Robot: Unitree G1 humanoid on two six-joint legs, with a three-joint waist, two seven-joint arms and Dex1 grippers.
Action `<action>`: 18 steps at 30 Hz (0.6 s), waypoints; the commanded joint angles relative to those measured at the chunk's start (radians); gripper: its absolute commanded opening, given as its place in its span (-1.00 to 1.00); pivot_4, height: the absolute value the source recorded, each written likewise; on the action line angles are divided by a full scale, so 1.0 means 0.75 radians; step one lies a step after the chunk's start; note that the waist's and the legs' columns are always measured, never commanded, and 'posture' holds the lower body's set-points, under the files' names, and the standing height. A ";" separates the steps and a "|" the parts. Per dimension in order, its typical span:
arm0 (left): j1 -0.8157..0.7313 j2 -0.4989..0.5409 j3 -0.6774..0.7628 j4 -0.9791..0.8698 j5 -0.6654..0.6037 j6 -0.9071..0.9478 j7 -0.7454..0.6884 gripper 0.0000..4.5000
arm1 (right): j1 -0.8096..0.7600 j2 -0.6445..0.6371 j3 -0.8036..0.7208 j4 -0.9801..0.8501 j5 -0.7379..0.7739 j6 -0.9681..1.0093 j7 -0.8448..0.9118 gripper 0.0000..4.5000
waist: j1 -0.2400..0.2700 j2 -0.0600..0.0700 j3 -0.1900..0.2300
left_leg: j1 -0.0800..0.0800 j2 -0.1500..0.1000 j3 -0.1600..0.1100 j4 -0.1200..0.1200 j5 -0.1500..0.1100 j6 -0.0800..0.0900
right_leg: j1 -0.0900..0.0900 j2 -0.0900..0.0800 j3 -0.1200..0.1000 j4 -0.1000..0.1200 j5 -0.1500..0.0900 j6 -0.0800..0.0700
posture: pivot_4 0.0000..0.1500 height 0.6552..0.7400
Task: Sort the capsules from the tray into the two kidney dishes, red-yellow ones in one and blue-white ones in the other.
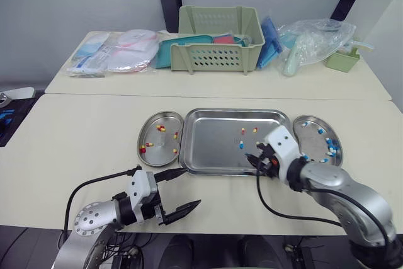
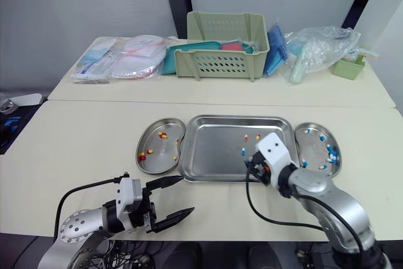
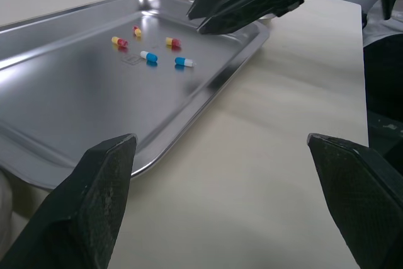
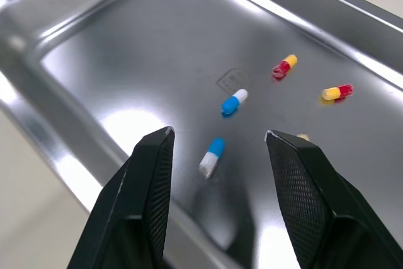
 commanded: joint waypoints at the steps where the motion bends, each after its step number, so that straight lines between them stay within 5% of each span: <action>1: 0.000 0.001 -0.013 -0.050 0.002 -0.004 0.016 1.00 | -0.058 0.055 0.019 -0.001 -0.015 0.103 -0.050 0.13 | 0.000 0.000 0.000 | -0.001 0.000 0.000 0.000 0.000 0.000 | -0.001 0.000 0.000 0.000 0.000 0.000 | 1.00 1.00; 18: -0.003 -0.010 -0.054 -0.072 0.006 0.011 0.077 1.00 | -0.102 0.038 0.143 0.121 -0.106 0.128 -0.034 0.13 | -0.001 0.000 0.000 | -0.002 0.000 0.000 0.000 0.000 0.000 | -0.003 0.000 0.000 0.001 0.000 0.000 | 1.00 1.00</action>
